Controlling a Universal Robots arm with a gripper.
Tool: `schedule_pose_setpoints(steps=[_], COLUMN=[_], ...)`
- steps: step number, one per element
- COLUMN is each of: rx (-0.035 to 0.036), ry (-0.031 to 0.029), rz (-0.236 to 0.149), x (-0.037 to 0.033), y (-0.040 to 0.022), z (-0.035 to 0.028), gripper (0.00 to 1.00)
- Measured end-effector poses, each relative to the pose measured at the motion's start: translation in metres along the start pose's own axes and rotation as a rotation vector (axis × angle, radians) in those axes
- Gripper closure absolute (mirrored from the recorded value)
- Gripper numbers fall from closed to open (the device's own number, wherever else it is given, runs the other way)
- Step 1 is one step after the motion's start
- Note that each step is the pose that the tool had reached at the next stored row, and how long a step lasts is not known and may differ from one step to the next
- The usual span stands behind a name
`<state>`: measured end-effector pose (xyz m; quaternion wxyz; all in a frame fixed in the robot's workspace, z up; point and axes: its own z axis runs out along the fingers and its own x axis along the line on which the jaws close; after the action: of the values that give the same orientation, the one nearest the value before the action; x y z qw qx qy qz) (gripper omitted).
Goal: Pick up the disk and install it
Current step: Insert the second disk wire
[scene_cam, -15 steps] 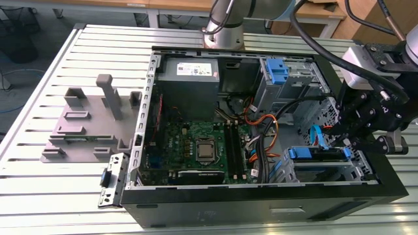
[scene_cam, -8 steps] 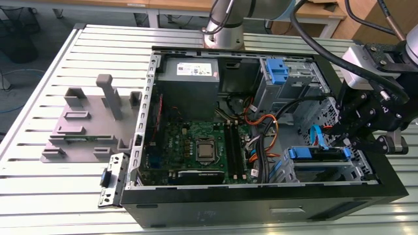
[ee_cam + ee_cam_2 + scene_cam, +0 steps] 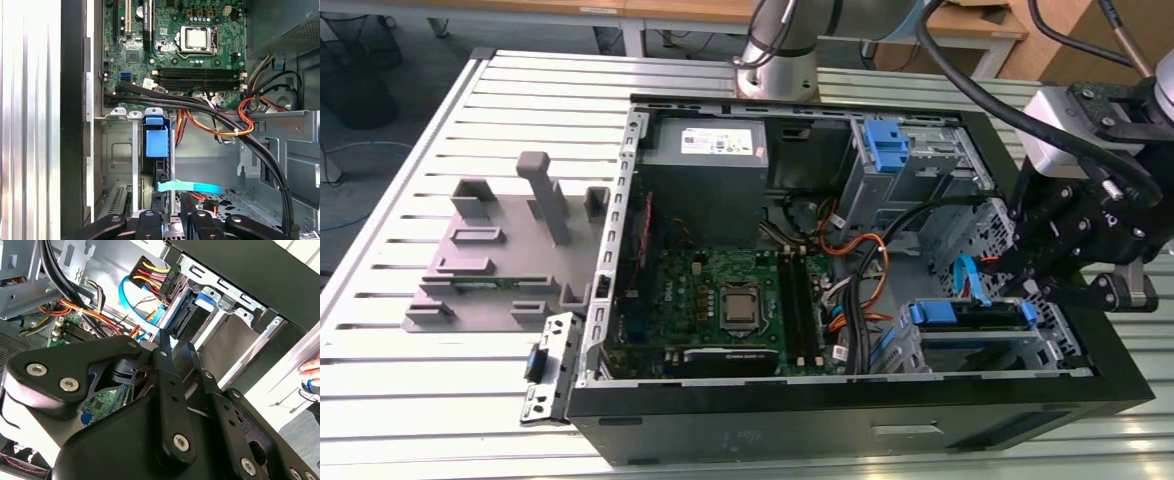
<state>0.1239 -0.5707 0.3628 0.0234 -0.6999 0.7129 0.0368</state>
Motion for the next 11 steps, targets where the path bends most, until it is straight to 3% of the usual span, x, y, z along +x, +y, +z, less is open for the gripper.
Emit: schedule_pose_setpoints(steps=[11], rx=[0.0001], ry=[-0.0001], rz=[0.0], x=[-0.0051], y=[0.0001], z=[-0.0001], gripper=[0.71])
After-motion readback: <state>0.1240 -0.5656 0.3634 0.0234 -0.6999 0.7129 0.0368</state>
